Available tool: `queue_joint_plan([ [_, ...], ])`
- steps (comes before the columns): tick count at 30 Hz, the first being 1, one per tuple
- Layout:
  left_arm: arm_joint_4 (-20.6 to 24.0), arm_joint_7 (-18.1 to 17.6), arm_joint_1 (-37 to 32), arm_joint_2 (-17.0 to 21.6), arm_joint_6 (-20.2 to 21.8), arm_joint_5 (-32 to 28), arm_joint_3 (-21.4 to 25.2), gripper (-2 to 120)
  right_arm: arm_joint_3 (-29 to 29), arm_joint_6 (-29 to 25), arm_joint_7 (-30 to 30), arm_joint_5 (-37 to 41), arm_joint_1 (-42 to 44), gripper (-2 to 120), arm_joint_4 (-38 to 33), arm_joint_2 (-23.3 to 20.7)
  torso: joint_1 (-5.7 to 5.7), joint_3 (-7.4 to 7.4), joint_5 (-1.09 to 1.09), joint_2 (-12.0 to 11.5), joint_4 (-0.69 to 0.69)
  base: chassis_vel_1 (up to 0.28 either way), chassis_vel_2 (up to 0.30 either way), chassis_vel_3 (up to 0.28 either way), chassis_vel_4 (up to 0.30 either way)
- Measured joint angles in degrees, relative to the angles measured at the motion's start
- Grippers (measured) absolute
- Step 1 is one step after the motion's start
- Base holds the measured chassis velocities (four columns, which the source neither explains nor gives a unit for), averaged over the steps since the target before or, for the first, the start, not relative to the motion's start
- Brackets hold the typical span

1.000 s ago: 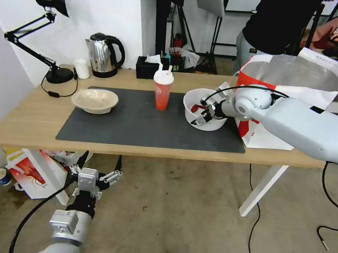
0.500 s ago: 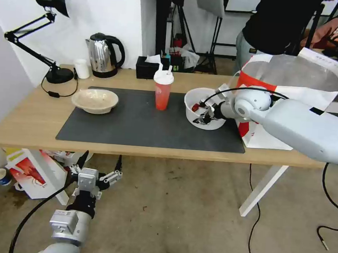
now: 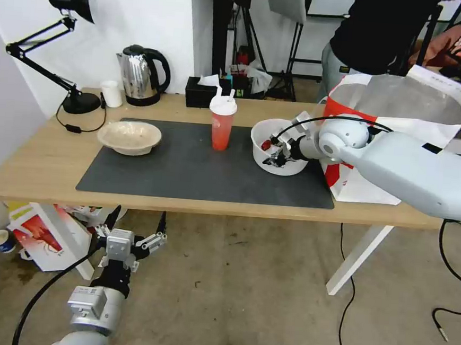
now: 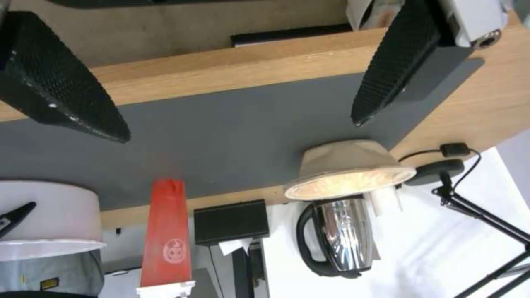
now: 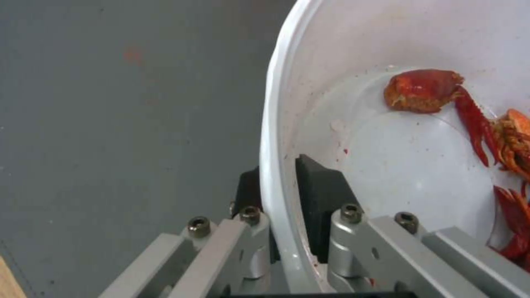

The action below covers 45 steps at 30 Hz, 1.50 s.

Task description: Pick up the trash from the table and place it into the takeout bag.

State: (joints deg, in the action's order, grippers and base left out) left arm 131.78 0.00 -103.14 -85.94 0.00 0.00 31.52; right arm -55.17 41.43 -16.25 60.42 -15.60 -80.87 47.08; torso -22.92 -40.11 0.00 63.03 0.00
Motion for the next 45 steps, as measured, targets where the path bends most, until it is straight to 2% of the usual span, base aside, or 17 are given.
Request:
queue_joint_plan([
  [8,0.0,0.0,0.0,0.0,0.0,0.0,0.0,100,0.8,0.0,-0.1,0.0,0.8,9,0.0,-0.2,0.0,0.0,0.0,0.0,0.0,0.0,0.0,0.0,0.0],
  [10,0.0,0.0,0.0,0.0,0.0,0.0,0.0,100,1.4,0.0,0.0,-0.1,1.0,0,-0.1,-0.2,0.0,0.0,0.0,0.0,0.0,0.0,0.0,0.0,0.0],
  [25,0.0,0.0,0.0,0.0,0.0,0.0,0.0,100,4.2,-0.1,1.2,-0.2,1.8,0,-1.2,-0.6,0.0,0.0,0.0,0.0,0.01,0.0,0.0,0.0,0.0],
  [37,0.0,0.0,0.0,0.0,0.0,0.0,0.0,100,6.0,-0.1,0.1,0.7,-0.5,0,-5.2,-4.3,0.0,0.0,0.0,0.0,0.0,0.0,0.0,0.0,0.0],
  [45,0.0,0.0,0.0,0.0,0.0,0.0,0.0,100,9.3,-0.2,-0.1,2.9,-2.8,0,-8.2,-6.3,0.0,0.0,0.01,0.0,0.0,0.0,0.0,0.0,0.0],
])
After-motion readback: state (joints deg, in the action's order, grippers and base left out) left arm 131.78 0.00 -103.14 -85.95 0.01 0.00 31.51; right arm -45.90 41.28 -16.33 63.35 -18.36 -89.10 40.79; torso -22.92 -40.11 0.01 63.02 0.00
